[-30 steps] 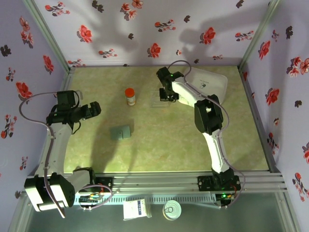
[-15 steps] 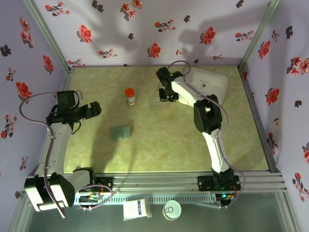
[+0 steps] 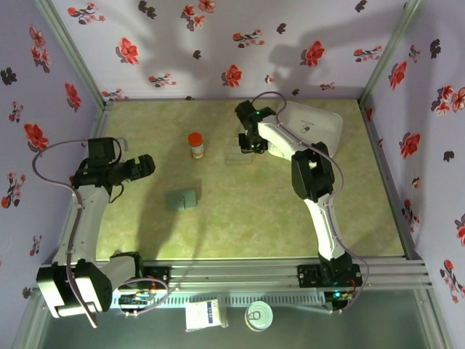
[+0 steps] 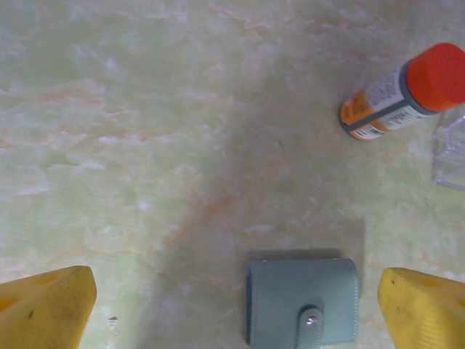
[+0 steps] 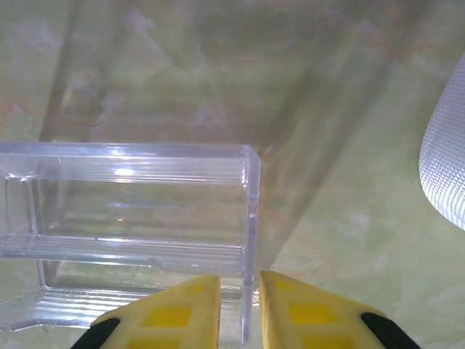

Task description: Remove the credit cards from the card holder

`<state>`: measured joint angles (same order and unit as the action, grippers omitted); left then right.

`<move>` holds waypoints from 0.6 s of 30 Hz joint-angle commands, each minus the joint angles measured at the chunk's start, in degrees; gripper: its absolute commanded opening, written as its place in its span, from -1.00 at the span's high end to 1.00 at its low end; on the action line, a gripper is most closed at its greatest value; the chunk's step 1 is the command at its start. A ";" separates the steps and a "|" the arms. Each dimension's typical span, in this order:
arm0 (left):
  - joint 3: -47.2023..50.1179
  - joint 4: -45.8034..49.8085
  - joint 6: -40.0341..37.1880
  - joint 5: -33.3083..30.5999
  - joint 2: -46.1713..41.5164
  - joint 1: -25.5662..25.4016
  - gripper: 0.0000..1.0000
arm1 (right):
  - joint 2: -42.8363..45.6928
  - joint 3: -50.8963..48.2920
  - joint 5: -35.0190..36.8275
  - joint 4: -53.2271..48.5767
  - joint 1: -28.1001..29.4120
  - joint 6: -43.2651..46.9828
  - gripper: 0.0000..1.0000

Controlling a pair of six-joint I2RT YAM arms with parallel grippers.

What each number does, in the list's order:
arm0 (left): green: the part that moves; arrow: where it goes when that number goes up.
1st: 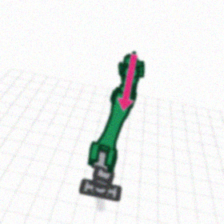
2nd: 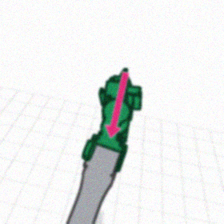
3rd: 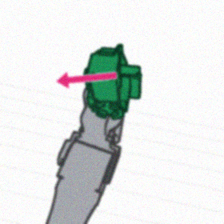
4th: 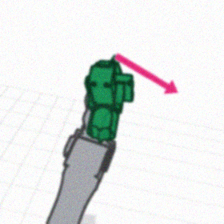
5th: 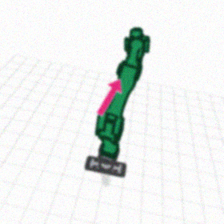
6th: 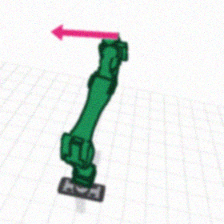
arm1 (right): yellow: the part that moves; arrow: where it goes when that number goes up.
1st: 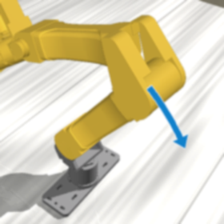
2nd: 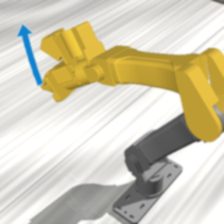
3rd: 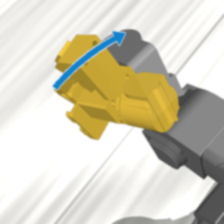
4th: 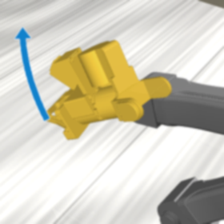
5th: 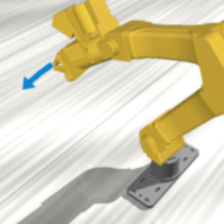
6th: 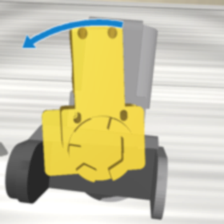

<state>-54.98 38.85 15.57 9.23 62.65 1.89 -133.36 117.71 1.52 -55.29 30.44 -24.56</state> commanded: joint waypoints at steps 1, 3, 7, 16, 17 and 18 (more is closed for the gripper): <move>0.85 1.23 3.84 2.62 1.34 -2.60 -1.00 | 4.31 1.29 -0.18 -1.95 0.28 0.86 0.50; 1.79 -0.11 6.21 3.27 2.21 -4.57 -1.00 | 6.31 0.03 -0.42 -1.48 0.71 1.47 0.47; 4.01 -4.96 9.36 3.69 5.02 -9.81 -1.00 | 11.35 -4.85 -1.18 1.23 1.20 1.16 0.41; 2.55 -14.26 9.24 9.27 18.68 -15.66 -0.99 | 20.24 -15.26 -1.36 3.64 1.94 0.67 0.29; 1.70 -14.43 8.84 9.49 20.48 -16.09 -0.99 | 20.89 -16.14 -1.28 3.73 1.95 0.68 0.28; 0.70 -14.56 8.37 9.76 22.35 -16.54 -1.00 | 21.64 -17.19 -1.01 3.83 1.92 0.69 0.28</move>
<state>-51.77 27.38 24.14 16.16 81.52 -13.41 -113.51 103.28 0.21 -51.86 31.94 -24.03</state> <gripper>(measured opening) 0.997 0.359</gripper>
